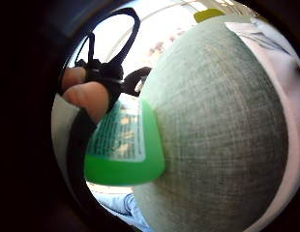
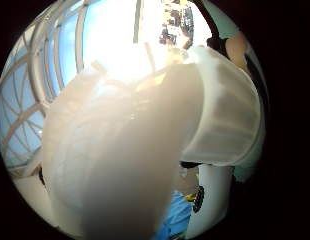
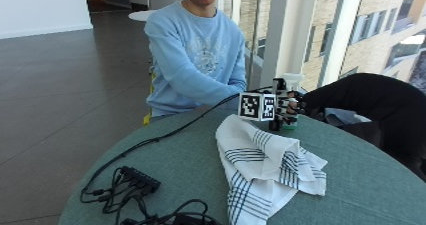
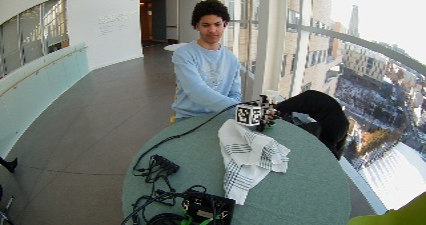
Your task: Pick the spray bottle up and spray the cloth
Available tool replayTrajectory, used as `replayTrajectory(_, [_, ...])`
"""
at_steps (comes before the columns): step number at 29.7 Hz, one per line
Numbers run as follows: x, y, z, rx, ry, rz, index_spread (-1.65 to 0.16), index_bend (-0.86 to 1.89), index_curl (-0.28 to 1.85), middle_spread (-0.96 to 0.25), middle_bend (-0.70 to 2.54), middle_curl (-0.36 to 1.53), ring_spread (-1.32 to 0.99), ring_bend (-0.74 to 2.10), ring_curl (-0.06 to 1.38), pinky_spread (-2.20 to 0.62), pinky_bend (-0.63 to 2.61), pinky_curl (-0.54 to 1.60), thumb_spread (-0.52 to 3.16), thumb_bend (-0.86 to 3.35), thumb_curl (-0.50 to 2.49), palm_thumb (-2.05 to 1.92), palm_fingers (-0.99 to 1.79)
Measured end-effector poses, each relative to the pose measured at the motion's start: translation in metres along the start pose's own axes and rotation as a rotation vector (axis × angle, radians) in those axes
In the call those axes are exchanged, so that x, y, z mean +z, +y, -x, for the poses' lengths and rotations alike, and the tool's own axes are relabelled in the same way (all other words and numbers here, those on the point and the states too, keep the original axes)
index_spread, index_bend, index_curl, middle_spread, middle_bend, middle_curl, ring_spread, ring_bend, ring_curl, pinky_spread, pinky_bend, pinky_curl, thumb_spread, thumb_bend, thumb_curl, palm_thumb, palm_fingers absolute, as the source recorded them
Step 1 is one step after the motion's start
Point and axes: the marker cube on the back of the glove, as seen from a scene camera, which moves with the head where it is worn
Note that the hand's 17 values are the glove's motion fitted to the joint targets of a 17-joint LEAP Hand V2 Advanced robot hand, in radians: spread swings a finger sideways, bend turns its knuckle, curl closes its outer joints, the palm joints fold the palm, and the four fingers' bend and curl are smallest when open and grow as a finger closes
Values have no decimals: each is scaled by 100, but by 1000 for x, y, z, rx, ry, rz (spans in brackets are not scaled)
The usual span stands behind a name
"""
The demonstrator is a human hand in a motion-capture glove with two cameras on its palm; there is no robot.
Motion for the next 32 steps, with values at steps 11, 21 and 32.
replayTrajectory(11, [-27,21,15,-73,80,7,-33,4,31,-10,22,40,-9,36,37,16,26,38,99,-3,50,91,75])
replayTrajectory(21, [-40,55,33,-85,54,38,-34,9,26,-9,22,40,-9,38,36,17,28,38,100,-3,48,88,72])
replayTrajectory(32, [-70,94,37,-73,76,-10,-34,12,25,-8,21,40,-7,37,36,17,28,37,102,-2,47,86,70])
